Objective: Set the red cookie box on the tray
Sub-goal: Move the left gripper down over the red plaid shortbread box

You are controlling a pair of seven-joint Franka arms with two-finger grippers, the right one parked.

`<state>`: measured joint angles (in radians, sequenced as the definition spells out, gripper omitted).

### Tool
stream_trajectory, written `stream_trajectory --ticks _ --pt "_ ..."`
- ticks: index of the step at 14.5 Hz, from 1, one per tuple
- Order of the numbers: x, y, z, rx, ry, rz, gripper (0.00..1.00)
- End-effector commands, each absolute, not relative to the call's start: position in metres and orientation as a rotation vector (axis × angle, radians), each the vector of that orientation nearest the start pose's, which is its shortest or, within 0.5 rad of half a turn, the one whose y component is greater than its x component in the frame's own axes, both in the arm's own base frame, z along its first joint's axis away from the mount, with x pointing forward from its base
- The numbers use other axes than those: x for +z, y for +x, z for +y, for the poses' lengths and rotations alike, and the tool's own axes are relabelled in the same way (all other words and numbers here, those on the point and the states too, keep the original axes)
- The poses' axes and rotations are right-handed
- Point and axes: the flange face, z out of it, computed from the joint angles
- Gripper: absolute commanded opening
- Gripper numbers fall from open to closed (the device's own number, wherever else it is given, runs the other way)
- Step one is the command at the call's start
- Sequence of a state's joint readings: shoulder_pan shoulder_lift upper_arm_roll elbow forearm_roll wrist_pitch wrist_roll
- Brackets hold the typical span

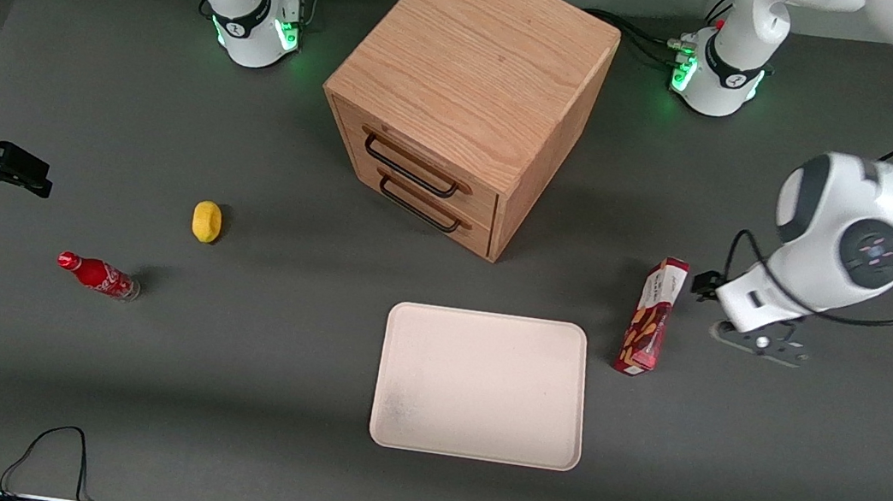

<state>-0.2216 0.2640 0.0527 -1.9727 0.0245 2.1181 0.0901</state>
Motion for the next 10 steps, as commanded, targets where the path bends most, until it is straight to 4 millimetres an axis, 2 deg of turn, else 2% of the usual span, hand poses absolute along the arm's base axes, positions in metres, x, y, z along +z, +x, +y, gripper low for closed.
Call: stream_trajectory --ticks 1,4,6,7,8,9,10 --pt "0.311 0.581 -0.120 0.153 -3.080 0.442 1.00" --pt "0.262 0.582 -0.141 0.115 -3.169 0.386 1.00" --pt "0.241 0.574 -0.146 0.097 -3.166 0.395 0.96" --pt "0.233 0.569 -0.146 0.088 -3.165 0.397 0.84" --pt "0.230 0.566 -0.146 0.080 -3.164 0.398 0.59" --pt "0.227 0.565 -0.146 0.092 -3.163 0.400 0.24" --pt "0.227 0.565 -0.147 0.105 -3.163 0.399 0.00"
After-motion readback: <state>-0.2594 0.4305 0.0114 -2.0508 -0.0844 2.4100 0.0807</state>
